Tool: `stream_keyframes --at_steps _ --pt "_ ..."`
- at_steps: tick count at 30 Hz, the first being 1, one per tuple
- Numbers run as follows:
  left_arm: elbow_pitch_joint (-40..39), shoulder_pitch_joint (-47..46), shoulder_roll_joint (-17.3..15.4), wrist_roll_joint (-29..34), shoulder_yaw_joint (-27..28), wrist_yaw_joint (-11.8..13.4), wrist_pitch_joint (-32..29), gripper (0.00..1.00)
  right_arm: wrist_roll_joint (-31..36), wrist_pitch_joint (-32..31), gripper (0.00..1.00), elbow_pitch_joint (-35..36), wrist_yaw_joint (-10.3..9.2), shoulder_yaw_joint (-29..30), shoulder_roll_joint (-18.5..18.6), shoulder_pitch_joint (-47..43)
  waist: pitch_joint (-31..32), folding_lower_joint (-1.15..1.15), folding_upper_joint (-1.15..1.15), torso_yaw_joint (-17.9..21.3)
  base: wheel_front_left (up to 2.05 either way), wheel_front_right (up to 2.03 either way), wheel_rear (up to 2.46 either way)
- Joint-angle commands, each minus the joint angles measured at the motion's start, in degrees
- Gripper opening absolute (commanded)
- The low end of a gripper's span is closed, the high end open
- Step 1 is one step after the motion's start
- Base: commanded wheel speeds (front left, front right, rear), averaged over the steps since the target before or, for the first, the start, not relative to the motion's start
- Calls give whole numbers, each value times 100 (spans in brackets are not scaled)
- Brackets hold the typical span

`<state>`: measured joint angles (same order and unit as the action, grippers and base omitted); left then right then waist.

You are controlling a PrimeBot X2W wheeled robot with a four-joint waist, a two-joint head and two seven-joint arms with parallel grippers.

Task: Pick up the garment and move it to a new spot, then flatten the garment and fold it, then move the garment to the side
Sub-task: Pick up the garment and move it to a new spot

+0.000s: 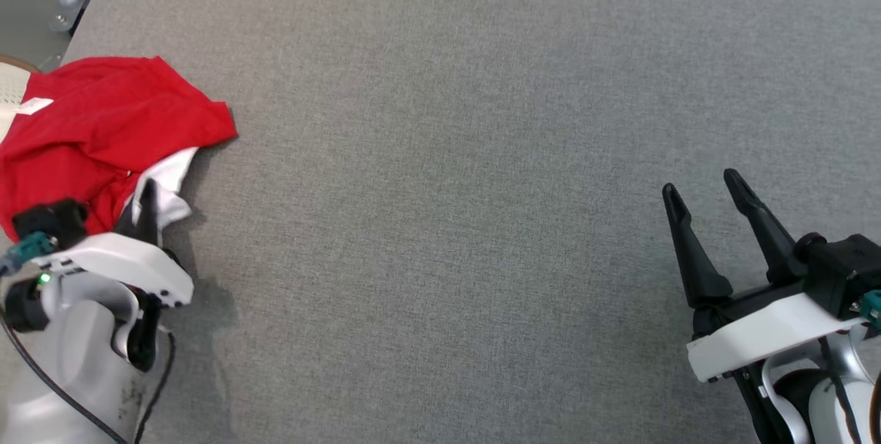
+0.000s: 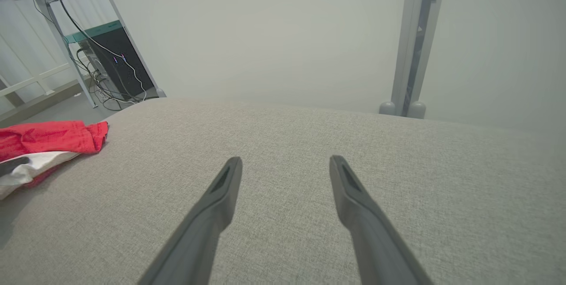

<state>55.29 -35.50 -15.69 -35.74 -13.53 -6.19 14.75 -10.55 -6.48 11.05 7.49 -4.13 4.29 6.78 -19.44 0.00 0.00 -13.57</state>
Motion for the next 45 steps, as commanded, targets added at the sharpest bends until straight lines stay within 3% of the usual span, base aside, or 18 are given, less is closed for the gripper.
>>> stream_keyframes --at_steps 1,13,21,25,29,34,41,45 --pt "-97 27 -70 47 44 57 24 0 -19 59 100 -8 2 26 23 -30 107 0 0 16 0 0 0" --pt "-4095 1571 -564 1008 851 1027 22 0 -216 344 100 -285 2 93 -83 -412 891 0 0 191 0 0 0" --pt "-6320 2562 -753 1216 978 1639 -471 0 -315 476 100 -339 2 79 -118 -573 1141 0 0 600 0 0 0" --pt "-7103 2846 -785 1282 934 1775 -692 0 -318 515 100 -289 2 68 -120 -542 1083 0 0 940 0 0 0" --pt "-7608 2811 -760 1370 681 1730 -868 0 -299 541 100 -209 2 71 -123 -417 907 0 0 1385 0 0 0" --pt "-7823 2442 -692 1459 186 1498 -1021 0 -411 630 100 -161 2 76 -124 -322 611 0 0 2049 0 0 0" --pt "-7494 1519 -413 1474 -608 1000 -1305 0 -684 932 100 -324 2 -68 -125 -219 138 0 0 3086 0 0 0" --pt "-7256 1024 -222 1521 -991 759 -1406 0 -842 1102 100 -437 2 -87 -130 -239 -41 0 0 3433 0 0 0"
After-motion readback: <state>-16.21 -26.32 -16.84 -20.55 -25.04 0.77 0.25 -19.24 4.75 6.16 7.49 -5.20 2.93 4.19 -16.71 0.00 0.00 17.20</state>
